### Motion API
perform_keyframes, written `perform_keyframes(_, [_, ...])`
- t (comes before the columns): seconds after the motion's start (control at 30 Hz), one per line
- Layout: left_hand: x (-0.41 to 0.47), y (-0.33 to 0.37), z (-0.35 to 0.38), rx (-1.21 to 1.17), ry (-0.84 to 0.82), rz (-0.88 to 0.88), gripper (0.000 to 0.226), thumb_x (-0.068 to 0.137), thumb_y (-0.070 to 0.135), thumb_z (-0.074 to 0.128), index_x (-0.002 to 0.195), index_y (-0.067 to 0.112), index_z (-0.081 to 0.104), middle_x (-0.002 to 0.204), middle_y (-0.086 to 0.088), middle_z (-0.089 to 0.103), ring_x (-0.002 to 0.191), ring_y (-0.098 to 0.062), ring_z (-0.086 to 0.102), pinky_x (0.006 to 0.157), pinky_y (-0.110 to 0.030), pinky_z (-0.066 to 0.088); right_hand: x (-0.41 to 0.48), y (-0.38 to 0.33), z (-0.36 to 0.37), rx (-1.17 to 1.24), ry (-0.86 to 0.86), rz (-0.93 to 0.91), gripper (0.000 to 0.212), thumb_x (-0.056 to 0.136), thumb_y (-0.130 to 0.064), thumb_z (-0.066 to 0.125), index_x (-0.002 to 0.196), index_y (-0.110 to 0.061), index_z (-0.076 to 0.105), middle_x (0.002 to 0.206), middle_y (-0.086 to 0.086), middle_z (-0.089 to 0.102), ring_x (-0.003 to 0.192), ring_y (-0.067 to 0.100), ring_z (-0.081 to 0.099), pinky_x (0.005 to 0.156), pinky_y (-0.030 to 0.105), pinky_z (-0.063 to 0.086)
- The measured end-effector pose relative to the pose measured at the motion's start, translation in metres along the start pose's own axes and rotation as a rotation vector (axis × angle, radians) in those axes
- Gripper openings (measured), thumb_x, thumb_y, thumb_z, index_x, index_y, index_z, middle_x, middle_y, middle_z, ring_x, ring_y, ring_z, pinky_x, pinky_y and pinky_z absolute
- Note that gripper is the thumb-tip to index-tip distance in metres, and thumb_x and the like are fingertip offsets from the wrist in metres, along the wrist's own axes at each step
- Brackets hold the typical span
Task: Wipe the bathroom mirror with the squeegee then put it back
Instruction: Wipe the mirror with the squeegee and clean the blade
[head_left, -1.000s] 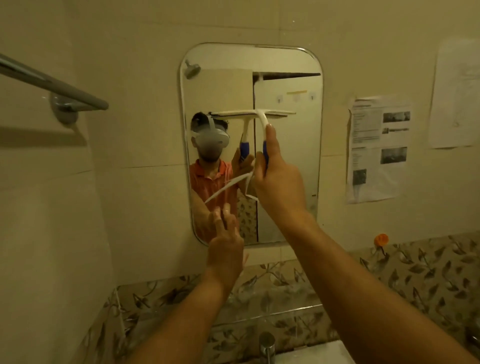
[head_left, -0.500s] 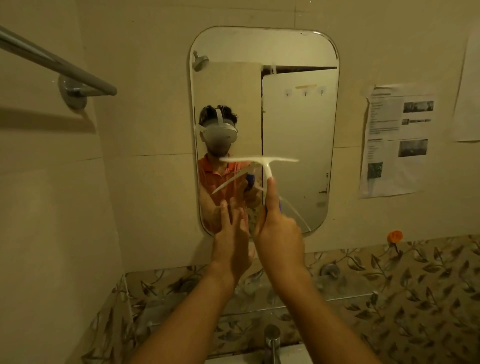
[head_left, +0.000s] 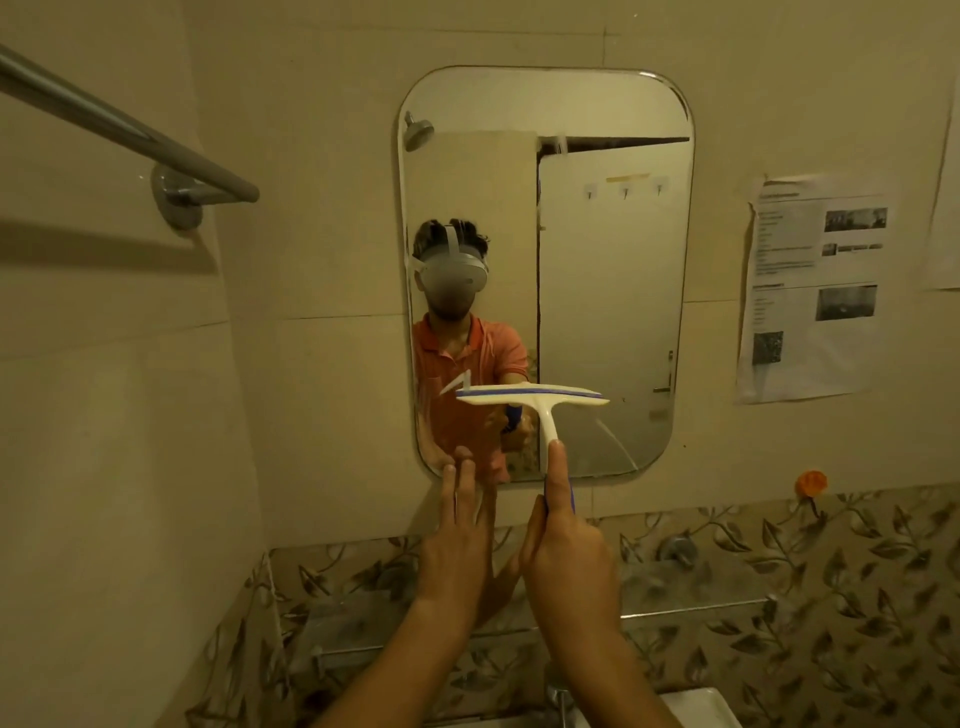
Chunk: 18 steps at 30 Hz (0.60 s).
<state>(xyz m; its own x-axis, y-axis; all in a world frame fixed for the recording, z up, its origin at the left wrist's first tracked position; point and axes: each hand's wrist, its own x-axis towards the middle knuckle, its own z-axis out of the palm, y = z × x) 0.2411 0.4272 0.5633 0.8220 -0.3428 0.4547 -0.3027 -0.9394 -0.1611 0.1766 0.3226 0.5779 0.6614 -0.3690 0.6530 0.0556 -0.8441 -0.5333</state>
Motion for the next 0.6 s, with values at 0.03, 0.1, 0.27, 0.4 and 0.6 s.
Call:
perform_keyframes(0.03, [0.001,-0.001,0.0,0.03,-0.03,-0.01,0.112,0.088,0.077,0.035,0.155,0.01,-0.025,0.154,-0.021,-0.043,0.144,-0.04,-0.036,0.114,-0.043,0.04,-0.001,0.001,0.001,0.005,0.003,0.006,0.077,0.107,-0.034,0.037,0.156,-0.043,-0.022,0.065,-0.001,0.051,0.048,0.007,0.041,0.042,0.023,0.03])
perform_keyframes(0.1, [0.004,-0.002,-0.003,0.138,-0.057,0.005,0.115,0.087,0.082,0.023,0.153,0.001,-0.023,0.152,-0.032,-0.037,0.14,-0.048,-0.038,0.124,-0.054,0.013,-0.002,0.003,0.003,0.028,0.005,0.002,0.078,0.107,-0.033,0.039,0.156,-0.046,-0.021,0.062,-0.001,0.05,0.047,0.01,0.045,0.042,0.027,0.037])
perform_keyframes(0.27, [0.004,0.0,0.001,0.003,-0.097,0.017,0.115,0.085,0.084,0.024,0.151,0.004,-0.027,0.15,-0.026,-0.044,0.135,-0.044,-0.047,0.122,-0.049,0.023,0.011,-0.01,-0.019,0.152,0.046,-0.113,0.073,0.105,-0.042,0.038,0.156,-0.052,-0.014,0.063,-0.004,0.053,0.047,0.007,0.048,0.041,0.023,0.038])
perform_keyframes(0.4, [0.007,-0.005,0.006,-0.061,-0.039,0.049,0.119,0.075,0.084,0.029,0.16,0.004,0.001,0.163,-0.027,-0.016,0.148,-0.046,-0.024,0.123,-0.054,0.012,0.052,-0.056,-0.048,0.204,0.062,-0.242,0.064,0.108,-0.046,0.032,0.161,-0.043,-0.003,0.073,-0.002,0.058,0.056,0.01,0.055,0.05,0.03,0.05])
perform_keyframes(0.6, [0.006,-0.008,-0.01,0.108,-0.11,0.073,0.116,0.081,0.087,0.016,0.155,0.004,-0.017,0.156,-0.033,-0.027,0.134,-0.049,-0.045,0.121,-0.058,-0.007,0.118,-0.128,-0.059,0.052,0.098,-0.347,0.065,0.112,-0.033,0.034,0.159,-0.039,-0.011,0.071,0.003,0.057,0.057,0.017,0.058,0.055,0.036,0.056])
